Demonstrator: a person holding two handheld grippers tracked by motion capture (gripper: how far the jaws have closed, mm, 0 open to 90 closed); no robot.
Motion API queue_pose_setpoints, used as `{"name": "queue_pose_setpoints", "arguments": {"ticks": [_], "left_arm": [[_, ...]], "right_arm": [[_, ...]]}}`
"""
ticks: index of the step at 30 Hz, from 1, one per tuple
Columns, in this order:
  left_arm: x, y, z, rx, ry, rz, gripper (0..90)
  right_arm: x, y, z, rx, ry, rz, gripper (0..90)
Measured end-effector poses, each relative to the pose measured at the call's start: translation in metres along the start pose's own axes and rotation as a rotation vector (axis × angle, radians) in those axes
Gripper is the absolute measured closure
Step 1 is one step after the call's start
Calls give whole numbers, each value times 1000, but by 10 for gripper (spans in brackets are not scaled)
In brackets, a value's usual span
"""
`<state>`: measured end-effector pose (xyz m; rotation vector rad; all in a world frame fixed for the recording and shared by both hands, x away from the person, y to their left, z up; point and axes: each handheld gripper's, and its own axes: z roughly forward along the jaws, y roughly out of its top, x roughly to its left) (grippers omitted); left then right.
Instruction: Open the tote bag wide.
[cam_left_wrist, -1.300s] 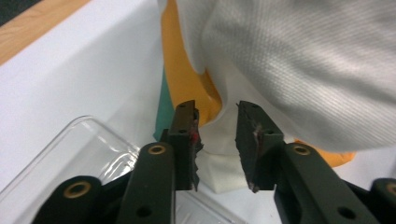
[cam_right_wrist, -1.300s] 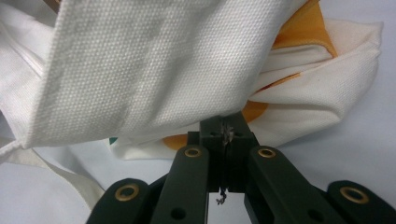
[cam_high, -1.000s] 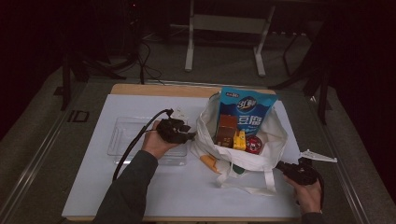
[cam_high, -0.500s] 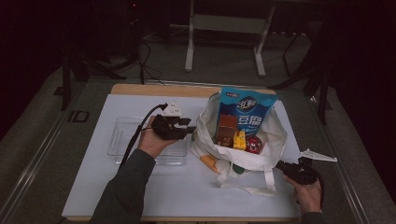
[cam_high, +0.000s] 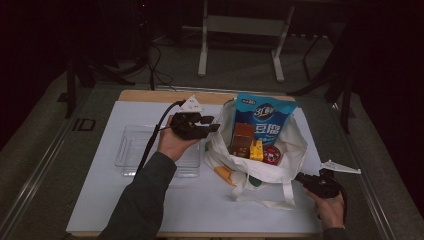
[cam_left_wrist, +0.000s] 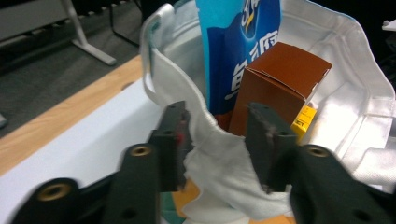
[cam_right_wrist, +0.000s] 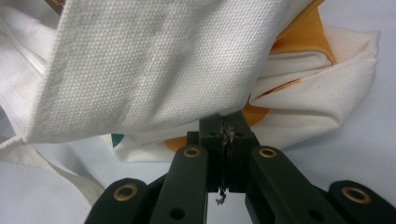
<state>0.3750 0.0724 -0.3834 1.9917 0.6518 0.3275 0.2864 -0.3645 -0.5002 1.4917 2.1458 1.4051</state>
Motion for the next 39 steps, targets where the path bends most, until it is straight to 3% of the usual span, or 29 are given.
{"name": "queue_pose_setpoints", "arguments": {"ticks": [6,7,17,24,28,35,37,39], "left_arm": [[-3,-2,18,63,20,17,754],[-4,-5,24,99,30,31,761],[-7,-11,43,167,49,36,772],[-10,-28,66,282,59,51,772],[-8,-33,70,300,60,37,778],[-8,-38,78,350,84,57,791],[-9,-37,78,352,90,62,780],[-9,-37,77,353,94,65,773]], "right_arm": [[-1,-1,2,13,-8,-10,885],[-1,-2,3,18,-9,-8,885],[-3,-5,9,39,-13,-2,886],[-4,-8,13,71,-34,-3,887],[-4,-9,17,101,-62,0,887],[-5,-10,21,125,-79,25,884],[-4,-8,17,109,-88,25,797],[-5,-7,14,100,-92,25,771]]}}
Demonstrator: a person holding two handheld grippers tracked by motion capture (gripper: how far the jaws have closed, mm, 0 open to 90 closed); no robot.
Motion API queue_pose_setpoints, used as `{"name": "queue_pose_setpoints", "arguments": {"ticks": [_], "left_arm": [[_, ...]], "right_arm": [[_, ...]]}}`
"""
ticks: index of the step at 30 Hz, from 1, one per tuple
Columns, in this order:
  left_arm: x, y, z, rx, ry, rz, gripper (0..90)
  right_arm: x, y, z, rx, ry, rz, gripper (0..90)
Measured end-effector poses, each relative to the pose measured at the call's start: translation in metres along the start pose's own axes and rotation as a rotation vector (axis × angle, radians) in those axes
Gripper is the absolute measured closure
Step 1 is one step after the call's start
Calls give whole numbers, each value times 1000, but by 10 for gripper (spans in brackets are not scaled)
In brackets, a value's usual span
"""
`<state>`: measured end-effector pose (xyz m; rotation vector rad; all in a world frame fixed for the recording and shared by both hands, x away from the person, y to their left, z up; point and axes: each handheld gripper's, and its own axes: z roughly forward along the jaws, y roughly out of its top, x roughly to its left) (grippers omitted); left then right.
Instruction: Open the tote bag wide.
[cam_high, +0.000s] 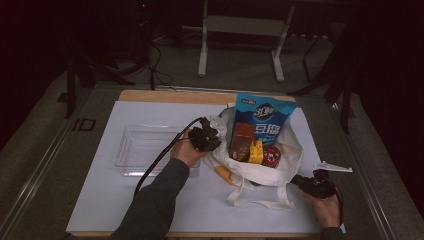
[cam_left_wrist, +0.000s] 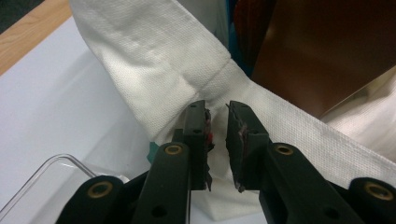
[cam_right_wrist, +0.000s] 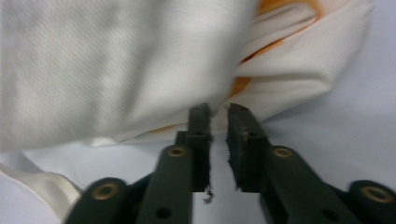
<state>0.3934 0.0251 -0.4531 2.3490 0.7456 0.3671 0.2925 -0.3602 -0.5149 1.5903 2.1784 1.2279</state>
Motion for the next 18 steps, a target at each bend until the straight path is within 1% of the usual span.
{"name": "queue_pose_setpoints", "arguments": {"ticks": [1,2,3,4,9,11,13,14,15,17,18], "left_arm": [[0,0,0,0,-2,1,771],[0,-1,0,0,-4,1,770],[1,-1,-1,3,-6,4,770],[1,-1,-1,3,-8,3,769],[2,-3,-1,-3,-15,-8,768],[2,-3,-1,-2,-15,-5,766],[3,-2,-3,-6,-20,-6,763],[3,-2,-3,-6,-20,-6,763],[3,-2,-3,-7,-20,-7,763],[4,-1,-4,-8,-19,-6,763],[4,-1,-4,-8,-18,-6,763]], "right_arm": [[-1,2,-6,-19,-2,6,742],[-1,2,-9,-25,-8,6,736],[-1,2,-9,-25,-8,6,736],[-2,4,-14,-35,-17,1,728],[-1,7,-23,-49,-35,-11,697],[-1,8,-28,-67,-39,-10,692],[-1,11,-35,-96,-43,0,684],[-1,11,-35,-96,-43,0,684],[-1,13,-38,-115,-46,5,679],[-1,13,-40,-126,-48,6,679],[-1,14,-42,-140,-41,14,679]]}}
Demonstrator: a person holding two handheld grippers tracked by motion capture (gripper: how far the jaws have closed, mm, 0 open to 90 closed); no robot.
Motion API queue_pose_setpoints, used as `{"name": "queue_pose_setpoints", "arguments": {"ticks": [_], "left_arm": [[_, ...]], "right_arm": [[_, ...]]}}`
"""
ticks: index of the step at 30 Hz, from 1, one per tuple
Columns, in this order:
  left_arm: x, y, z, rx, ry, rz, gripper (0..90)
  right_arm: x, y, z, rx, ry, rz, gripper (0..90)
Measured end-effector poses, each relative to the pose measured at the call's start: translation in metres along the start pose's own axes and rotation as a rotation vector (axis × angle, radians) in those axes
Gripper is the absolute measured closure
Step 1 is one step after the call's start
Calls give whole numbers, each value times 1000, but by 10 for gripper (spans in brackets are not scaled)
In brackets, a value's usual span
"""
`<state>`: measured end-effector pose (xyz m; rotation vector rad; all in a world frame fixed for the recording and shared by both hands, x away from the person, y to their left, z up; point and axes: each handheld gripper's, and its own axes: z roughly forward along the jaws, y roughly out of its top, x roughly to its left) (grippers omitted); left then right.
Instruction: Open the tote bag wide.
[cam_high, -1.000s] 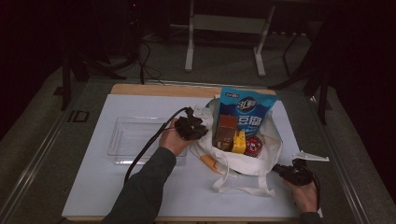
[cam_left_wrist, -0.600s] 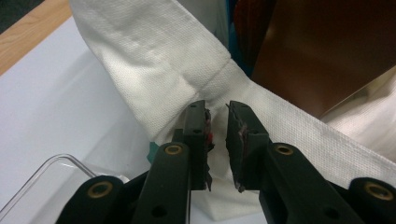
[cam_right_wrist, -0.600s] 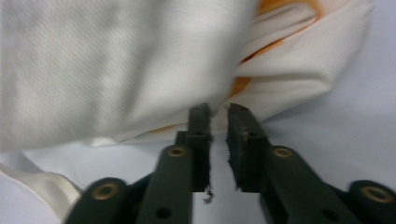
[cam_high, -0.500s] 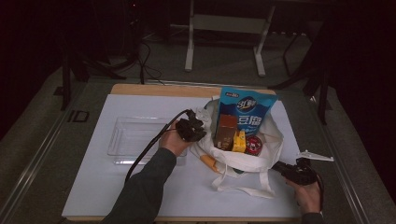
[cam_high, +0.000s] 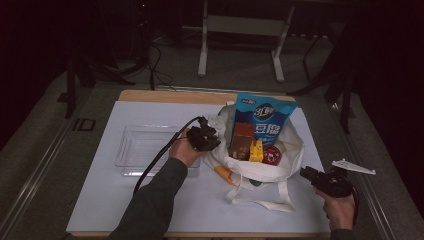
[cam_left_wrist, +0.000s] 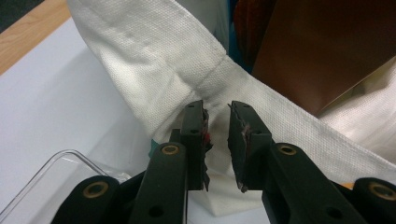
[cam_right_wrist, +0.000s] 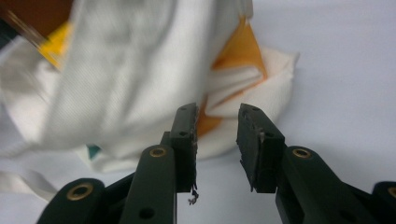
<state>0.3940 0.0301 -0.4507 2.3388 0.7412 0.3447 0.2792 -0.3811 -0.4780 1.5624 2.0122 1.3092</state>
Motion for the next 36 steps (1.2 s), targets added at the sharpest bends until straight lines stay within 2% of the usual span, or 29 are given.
{"name": "queue_pose_setpoints", "arguments": {"ticks": [3,6,8,10,13,15,18,22,25,26,31,32,36], "left_arm": [[0,1,0,0,1,0,763],[0,1,1,1,2,1,764],[0,1,1,5,1,-1,765],[0,1,2,4,3,-6,767],[-1,2,5,17,7,-1,770],[-1,3,7,26,3,-6,771],[-1,4,11,39,2,-7,775],[-2,5,17,63,6,-1,778],[-3,5,22,79,8,0,779],[-3,5,24,83,7,0,782],[-2,5,29,106,1,2,785],[-2,5,31,110,1,0,786],[-3,5,31,111,7,0,787]], "right_arm": [[1,5,-5,-38,12,6,670],[3,12,-6,-69,26,5,618],[2,19,1,-81,48,9,606],[1,20,4,-76,49,12,636],[-3,21,17,-56,97,38,736],[-1,21,25,-40,75,35,833],[-2,21,30,-28,54,40,870],[-3,20,37,8,17,47,881],[-4,19,39,14,10,48,881],[-6,14,48,50,-16,57,883],[-9,8,61,87,-34,67,885],[-8,8,65,109,-52,55,885],[-6,12,65,137,-68,26,879]]}}
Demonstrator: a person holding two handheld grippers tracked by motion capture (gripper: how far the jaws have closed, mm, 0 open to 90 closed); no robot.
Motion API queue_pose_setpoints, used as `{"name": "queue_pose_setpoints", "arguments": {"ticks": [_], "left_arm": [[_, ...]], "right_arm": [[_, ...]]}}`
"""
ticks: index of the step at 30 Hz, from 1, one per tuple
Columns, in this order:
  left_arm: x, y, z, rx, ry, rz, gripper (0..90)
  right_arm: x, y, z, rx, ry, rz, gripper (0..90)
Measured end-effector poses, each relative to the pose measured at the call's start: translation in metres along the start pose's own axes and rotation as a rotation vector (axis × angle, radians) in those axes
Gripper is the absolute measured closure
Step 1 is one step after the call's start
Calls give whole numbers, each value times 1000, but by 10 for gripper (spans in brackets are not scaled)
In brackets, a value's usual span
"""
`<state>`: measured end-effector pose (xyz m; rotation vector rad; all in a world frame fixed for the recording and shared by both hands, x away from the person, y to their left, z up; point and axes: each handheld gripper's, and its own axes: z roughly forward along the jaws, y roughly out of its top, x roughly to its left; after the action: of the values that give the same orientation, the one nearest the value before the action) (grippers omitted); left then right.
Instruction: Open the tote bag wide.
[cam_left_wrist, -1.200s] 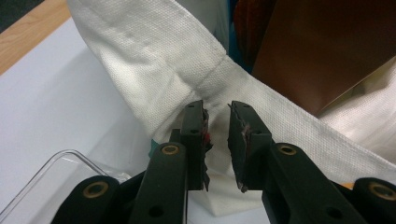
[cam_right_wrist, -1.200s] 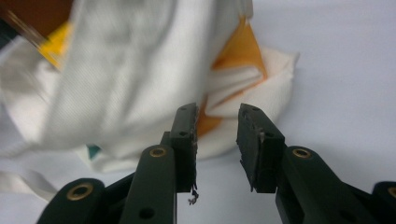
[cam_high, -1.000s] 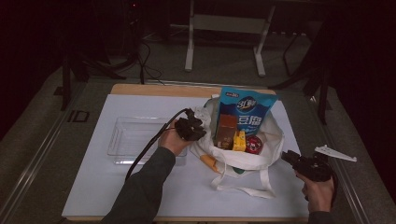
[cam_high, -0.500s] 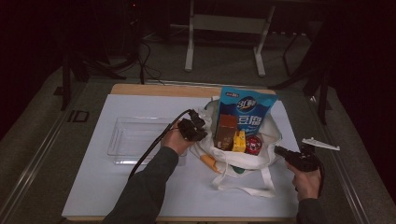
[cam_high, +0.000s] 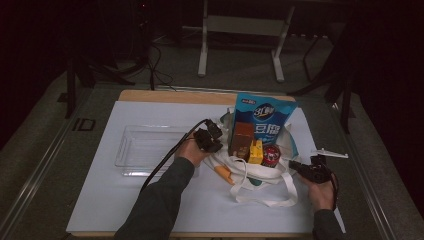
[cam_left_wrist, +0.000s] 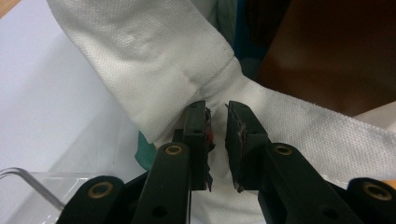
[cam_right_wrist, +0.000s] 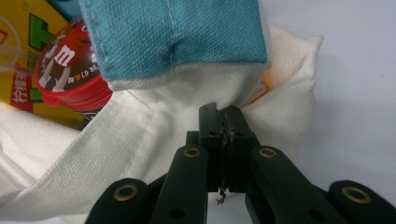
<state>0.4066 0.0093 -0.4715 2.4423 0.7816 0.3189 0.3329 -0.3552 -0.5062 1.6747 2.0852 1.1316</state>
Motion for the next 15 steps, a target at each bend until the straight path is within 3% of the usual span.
{"name": "queue_pose_setpoints", "arguments": {"ticks": [3,4,7,15], "left_arm": [[0,-1,-2,-1,1,3,779],[0,-1,-2,-5,0,2,772],[0,-1,-3,-5,-1,4,769],[1,-1,-2,-6,0,-6,768]], "right_arm": [[3,2,-5,-4,-25,-20,806],[3,3,-12,-36,-37,-11,727],[3,3,-22,-73,-42,-10,671],[7,12,-54,-158,-25,-55,603]]}}
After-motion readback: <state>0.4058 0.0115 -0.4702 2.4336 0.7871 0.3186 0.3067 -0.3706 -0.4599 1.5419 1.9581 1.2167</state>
